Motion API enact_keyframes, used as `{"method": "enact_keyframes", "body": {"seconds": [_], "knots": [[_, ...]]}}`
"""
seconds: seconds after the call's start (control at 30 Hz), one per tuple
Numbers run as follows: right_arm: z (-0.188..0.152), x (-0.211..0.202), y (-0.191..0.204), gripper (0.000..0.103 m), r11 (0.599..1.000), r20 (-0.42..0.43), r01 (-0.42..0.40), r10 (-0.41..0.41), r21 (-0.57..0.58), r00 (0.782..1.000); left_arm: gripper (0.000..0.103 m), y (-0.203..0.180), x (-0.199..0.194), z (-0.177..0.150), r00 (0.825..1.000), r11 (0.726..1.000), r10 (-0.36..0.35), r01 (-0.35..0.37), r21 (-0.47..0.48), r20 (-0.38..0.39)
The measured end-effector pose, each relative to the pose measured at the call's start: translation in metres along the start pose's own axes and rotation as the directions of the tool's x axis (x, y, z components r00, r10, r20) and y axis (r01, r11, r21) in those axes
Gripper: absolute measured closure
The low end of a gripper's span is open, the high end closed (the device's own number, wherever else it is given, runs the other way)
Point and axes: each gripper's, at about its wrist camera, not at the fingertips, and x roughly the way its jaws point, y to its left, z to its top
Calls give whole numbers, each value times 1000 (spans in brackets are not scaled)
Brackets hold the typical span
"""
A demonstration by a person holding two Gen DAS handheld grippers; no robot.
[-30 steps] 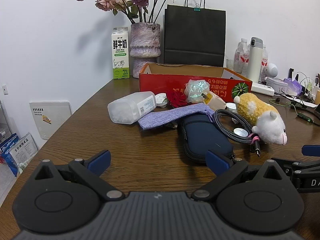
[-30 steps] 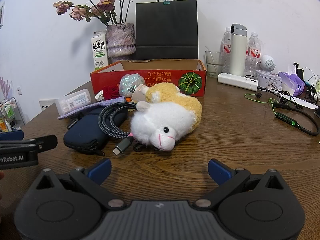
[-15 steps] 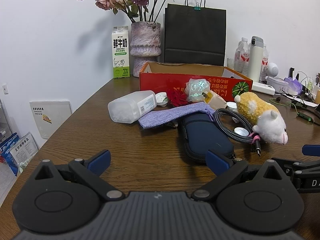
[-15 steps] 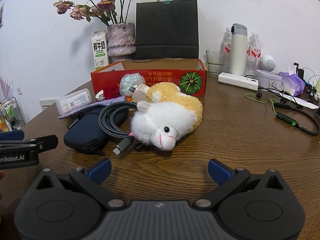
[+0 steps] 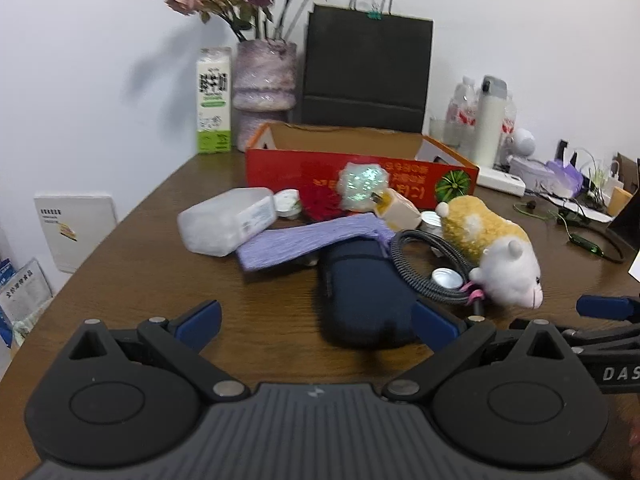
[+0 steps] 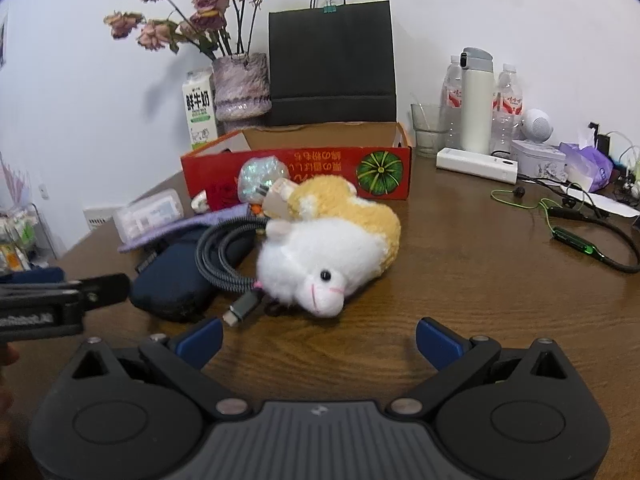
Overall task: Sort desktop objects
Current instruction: 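Grasp the plush toy with the right tool while the left tool grasps the navy pouch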
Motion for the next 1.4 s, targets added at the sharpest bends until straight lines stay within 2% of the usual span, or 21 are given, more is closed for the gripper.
{"method": "enact_keyframes", "body": {"seconds": [0.2, 0.33, 0.5, 0.63, 0.7, 0.83, 1.03, 1.1, 1.2, 1.23, 1.27, 1.37, 1.4], "knots": [[19, 5, -13, 0, 1000, -1, 25, -25, -6, 1000, 0, -14, 26, 14, 997, 1000, 3, -3, 6, -77], [31, 15, -20, 0, 1000, -22, 9, -9, -4, 1000, 0, -23, 42, 15, 991, 1000, 2, 0, 14, -133], [54, 35, -25, 0, 1000, -51, -6, 5, -12, 999, 0, -33, 57, 12, 986, 998, 29, -19, 64, -162], [71, 60, -26, 0, 1000, -76, 9, -9, 3, 997, 2, -34, 71, 15, 983, 999, 18, -10, 45, -185], [74, 73, -32, 0, 999, -76, 16, -13, 43, 997, 10, -34, 78, 16, 982, 999, 5, 2, 39, -190], [69, 88, -53, 0, 985, -92, -49, 65, 166, 994, 10, -33, 87, 17, 986, 1000, 15, -11, 27, -166], [77, 84, -76, 0, 956, -7, -78, 83, 282, 997, 9, -34, 96, 21, 986, 999, 22, -18, 30, -163], [82, 95, -81, 0, 946, -32, -77, 91, 314, 995, 7, -37, 99, 22, 986, 998, 38, -29, 56, -162], [77, 116, -82, 0, 950, -122, -15, 56, 313, 991, 8, -35, 100, 23, 986, 998, 33, -25, 49, -164], [75, 122, -83, 2, 951, -142, -8, 55, 310, 988, 9, -35, 100, 23, 986, 999, 31, -24, 48, -163], [74, 121, -79, 5, 963, -123, 2, 33, 270, 992, 11, -35, 99, 23, 986, 999, 29, -21, 48, -161], [70, 120, -71, 22, 976, -123, -4, 32, 218, 992, 17, -35, 97, 21, 989, 998, 19, -11, 54, -148], [69, 120, -68, 35, 982, -121, 2, 22, 191, 992, 20, -36, 96, 21, 990, 998, 16, -8, 59, -142]]}}
